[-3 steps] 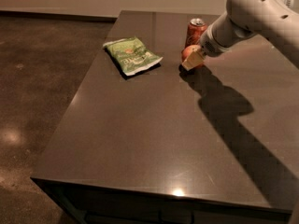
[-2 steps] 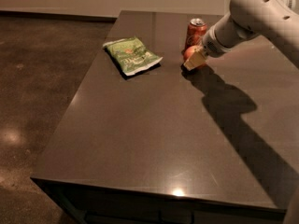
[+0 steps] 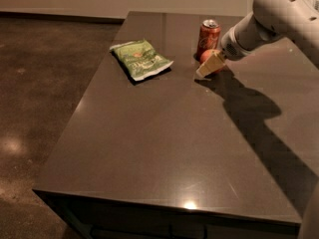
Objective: Move apple near coke can
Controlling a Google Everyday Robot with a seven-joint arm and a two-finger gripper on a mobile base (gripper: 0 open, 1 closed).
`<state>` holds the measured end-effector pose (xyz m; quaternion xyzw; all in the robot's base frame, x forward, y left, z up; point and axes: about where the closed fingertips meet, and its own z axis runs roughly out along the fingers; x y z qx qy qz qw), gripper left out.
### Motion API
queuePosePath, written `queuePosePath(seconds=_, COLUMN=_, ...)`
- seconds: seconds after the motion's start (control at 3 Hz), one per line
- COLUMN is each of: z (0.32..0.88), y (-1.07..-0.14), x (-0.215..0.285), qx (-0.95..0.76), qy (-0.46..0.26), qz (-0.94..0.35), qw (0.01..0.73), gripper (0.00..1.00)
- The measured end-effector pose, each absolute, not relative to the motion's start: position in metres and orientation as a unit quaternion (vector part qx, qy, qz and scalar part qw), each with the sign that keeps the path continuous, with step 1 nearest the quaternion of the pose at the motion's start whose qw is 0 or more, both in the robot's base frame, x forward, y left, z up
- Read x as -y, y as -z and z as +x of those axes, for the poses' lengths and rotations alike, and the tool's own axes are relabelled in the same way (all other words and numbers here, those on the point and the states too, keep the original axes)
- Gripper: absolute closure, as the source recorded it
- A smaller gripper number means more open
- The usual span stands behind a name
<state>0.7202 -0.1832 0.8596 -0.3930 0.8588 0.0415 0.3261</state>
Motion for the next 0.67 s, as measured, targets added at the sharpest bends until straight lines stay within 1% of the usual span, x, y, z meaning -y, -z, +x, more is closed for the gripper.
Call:
queuePosePath(seconds=0.33, z=0.7168, y=-0.8679, x=0.2035, qx=-0.852, qy=-0.049, qz=-0.409, qw=0.324, gripper=0.00)
queuePosePath(seconds=0.67, z=0.7165, y=-0.8698, x=0.2042, qx=-0.850, qy=-0.050, qz=-0.413, qw=0.324, gripper=0.00)
